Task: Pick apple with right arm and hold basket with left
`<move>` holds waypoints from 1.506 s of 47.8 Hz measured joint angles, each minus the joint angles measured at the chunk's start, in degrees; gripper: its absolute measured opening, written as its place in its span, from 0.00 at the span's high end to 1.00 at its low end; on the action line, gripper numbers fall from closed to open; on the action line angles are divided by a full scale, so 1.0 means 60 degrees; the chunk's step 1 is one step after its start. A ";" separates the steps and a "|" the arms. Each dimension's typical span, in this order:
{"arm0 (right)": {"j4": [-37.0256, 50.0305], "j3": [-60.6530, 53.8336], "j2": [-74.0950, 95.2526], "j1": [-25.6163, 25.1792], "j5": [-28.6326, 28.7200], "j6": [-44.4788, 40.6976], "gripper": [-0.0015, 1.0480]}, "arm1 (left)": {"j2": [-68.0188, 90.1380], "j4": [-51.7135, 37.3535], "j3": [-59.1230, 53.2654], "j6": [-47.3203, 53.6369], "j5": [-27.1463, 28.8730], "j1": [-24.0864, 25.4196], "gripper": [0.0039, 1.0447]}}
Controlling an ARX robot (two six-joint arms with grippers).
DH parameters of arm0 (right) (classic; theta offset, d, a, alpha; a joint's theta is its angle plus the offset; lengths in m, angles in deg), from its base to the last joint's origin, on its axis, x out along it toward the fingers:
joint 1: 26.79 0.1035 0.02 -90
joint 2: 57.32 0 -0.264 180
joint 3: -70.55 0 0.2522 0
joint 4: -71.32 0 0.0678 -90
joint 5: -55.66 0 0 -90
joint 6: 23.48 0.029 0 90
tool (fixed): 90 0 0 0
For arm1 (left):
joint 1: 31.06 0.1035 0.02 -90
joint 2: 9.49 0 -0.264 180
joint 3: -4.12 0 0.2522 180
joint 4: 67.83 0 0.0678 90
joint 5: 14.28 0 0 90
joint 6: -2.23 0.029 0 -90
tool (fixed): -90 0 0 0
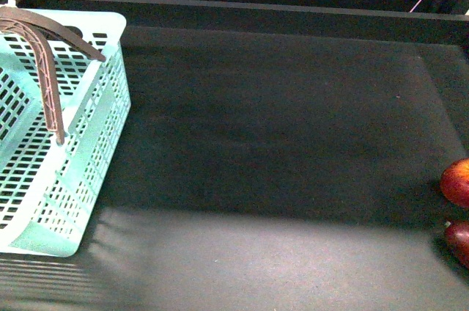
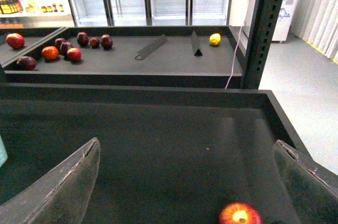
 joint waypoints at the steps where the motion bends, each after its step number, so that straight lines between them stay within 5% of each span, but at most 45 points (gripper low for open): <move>1: 0.0000 0.0000 0.0000 0.0000 0.0000 0.0000 0.08 | 0.0000 0.0000 0.0000 0.0000 0.0000 0.0000 0.06; 37: 0.0000 0.0000 0.0000 0.0000 0.0000 0.0000 0.08 | 0.0004 0.0000 0.0004 0.0000 0.0004 0.0000 0.06; 41: -0.0004 0.0000 0.0000 0.0000 -0.0011 0.0000 0.08 | 0.2065 0.3326 0.1453 -0.1545 0.2014 -0.0627 0.06; 45: -0.0004 0.0000 -0.0011 0.0000 0.0007 0.0000 0.08 | 0.3843 0.4903 0.2255 -0.2557 0.2302 -0.0692 0.06; 56: -0.0004 0.0000 -0.0011 0.0000 0.0000 0.0000 0.08 | 0.7399 0.2291 0.3410 -0.4127 0.1031 -0.0051 0.06; 72: -0.0004 0.0000 -0.0011 0.0000 0.0000 0.0000 0.08 | 1.3278 -0.1228 0.6076 -0.8728 -0.1246 0.1778 0.06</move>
